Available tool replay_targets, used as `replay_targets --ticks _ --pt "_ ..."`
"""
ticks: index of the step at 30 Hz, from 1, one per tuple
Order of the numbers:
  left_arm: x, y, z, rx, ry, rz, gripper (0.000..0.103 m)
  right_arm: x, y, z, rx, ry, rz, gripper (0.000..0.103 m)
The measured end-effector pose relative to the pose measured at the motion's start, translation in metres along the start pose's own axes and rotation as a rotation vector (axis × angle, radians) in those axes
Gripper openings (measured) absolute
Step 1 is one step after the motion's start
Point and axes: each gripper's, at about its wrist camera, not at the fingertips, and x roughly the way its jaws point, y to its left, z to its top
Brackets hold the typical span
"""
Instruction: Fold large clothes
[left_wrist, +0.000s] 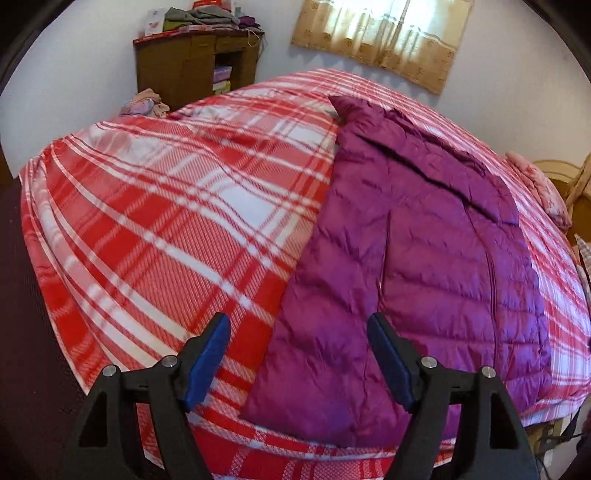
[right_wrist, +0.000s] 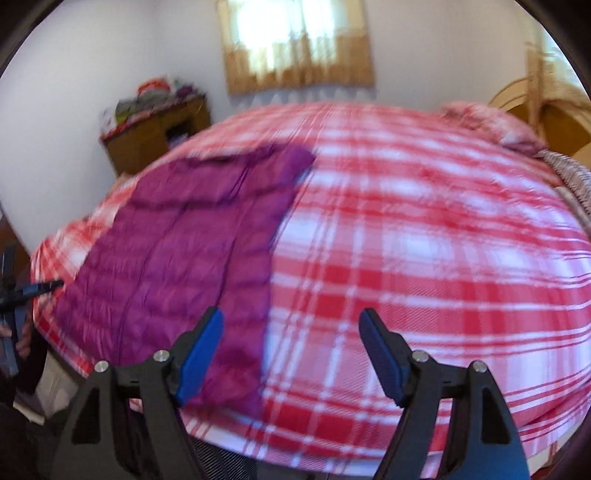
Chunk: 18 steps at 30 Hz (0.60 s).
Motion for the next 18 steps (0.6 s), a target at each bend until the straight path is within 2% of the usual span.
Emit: replay_targets --ticks 4,6,8,10,13,14,16,18 --pt "0.006 -0.008 -0.009 0.069 -0.009 0.048 0.077 0.034 0.021 -0.016 -0.039 0.065 -0.02 0.078" --pt "0.004 -0.012 -0.009 0.103 -0.021 0.08 0.077 0.042 0.02 -0.024 -0.009 0.087 -0.013 0.078" --pt "0.0 -0.016 -0.007 0.139 -0.064 0.112 0.077 0.052 0.018 -0.028 0.042 0.119 0.011 0.078" --pt "0.001 -0.012 -0.004 0.14 -0.067 0.099 0.077 0.058 0.018 -0.035 0.049 0.15 0.027 0.078" --pt "0.017 -0.002 -0.005 0.121 -0.02 0.018 0.077 0.066 0.029 -0.045 0.011 0.193 0.032 0.078" --pt "0.016 -0.005 -0.008 0.149 -0.057 0.029 0.079 0.069 0.033 -0.046 -0.006 0.202 0.025 0.078" --pt "0.019 -0.013 -0.014 0.198 -0.061 0.057 0.082 0.07 0.037 -0.045 -0.016 0.198 0.028 0.079" --pt "0.025 -0.023 -0.018 0.26 -0.044 0.094 0.09 0.071 0.04 -0.044 -0.012 0.202 0.062 0.079"
